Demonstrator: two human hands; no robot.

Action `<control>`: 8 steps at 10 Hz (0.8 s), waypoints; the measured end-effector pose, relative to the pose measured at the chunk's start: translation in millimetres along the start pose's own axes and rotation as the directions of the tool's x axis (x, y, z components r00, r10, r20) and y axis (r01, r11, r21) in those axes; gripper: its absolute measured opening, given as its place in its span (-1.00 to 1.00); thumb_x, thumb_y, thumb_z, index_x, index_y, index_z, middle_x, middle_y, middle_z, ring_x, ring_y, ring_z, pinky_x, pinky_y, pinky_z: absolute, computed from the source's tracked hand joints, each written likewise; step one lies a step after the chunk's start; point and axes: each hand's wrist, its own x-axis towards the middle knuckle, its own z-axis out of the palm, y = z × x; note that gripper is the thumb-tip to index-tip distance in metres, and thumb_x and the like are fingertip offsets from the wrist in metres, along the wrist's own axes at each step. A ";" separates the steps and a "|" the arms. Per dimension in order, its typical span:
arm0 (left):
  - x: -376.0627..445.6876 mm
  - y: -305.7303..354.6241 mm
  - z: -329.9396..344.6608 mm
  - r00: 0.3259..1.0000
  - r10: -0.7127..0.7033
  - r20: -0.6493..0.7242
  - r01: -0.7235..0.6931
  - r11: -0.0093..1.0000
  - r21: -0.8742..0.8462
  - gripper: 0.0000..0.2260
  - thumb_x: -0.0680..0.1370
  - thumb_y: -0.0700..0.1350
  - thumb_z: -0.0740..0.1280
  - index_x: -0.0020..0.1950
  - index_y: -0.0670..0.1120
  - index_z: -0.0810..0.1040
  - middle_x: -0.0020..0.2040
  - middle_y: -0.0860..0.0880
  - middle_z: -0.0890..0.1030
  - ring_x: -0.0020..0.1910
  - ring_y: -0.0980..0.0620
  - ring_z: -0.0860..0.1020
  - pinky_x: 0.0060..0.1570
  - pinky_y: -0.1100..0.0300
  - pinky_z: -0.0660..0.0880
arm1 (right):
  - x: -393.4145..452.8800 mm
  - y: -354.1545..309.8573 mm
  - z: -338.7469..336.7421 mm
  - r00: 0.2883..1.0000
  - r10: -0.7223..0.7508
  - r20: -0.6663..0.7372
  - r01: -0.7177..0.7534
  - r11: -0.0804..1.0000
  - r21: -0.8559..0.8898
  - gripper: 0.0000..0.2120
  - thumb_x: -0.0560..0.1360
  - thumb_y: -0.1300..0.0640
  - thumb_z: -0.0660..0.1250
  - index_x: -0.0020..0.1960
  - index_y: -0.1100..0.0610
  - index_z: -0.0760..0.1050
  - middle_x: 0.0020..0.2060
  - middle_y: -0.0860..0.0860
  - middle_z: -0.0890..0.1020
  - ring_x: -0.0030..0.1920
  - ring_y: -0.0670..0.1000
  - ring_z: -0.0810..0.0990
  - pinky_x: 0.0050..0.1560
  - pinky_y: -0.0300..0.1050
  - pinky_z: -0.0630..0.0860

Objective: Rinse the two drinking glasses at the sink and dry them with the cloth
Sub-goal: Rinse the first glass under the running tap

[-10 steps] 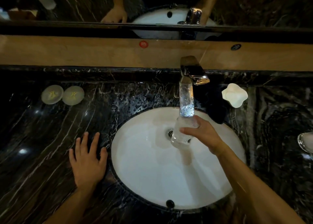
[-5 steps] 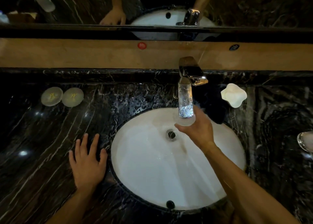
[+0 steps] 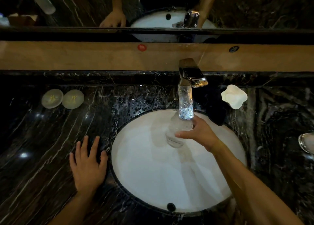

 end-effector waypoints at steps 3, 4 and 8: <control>-0.3 -1.4 1.5 1.000 -0.003 0.014 0.002 1.000 0.016 -0.43 0.58 0.20 0.00 0.56 0.06 0.31 0.59 -0.13 0.25 0.58 -0.18 0.14 0.50 -0.27 0.06 | 3.7 -3.9 21.2 0.949 -0.097 -0.301 0.042 0.982 -0.185 -0.27 0.25 -0.05 0.65 0.35 -0.09 0.45 0.11 -0.18 0.60 0.12 -0.10 0.56 0.03 -0.25 0.47; -0.3 -0.9 0.8 1.000 0.006 0.002 -0.006 1.000 0.016 -0.44 0.58 0.18 0.03 0.55 0.04 0.33 0.57 -0.16 0.27 0.56 -0.21 0.17 0.48 -0.28 0.08 | 4.5 5.8 11.0 0.944 0.073 -0.322 -0.044 0.994 0.097 -0.29 0.20 -0.12 0.67 0.29 -0.17 0.49 0.21 -0.10 0.63 0.21 -0.02 0.60 0.26 0.02 0.55; 0.3 -2.6 3.1 1.000 0.006 0.003 -0.006 1.000 0.017 -0.43 0.58 0.19 0.04 0.56 0.05 0.32 0.58 -0.15 0.27 0.57 -0.20 0.16 0.49 -0.27 0.06 | -25.1 34.6 16.8 0.866 0.496 0.071 -0.446 0.698 0.561 -0.42 0.40 -0.22 0.46 0.35 -0.02 0.49 0.11 0.07 0.65 -0.02 0.11 0.64 0.03 0.08 0.62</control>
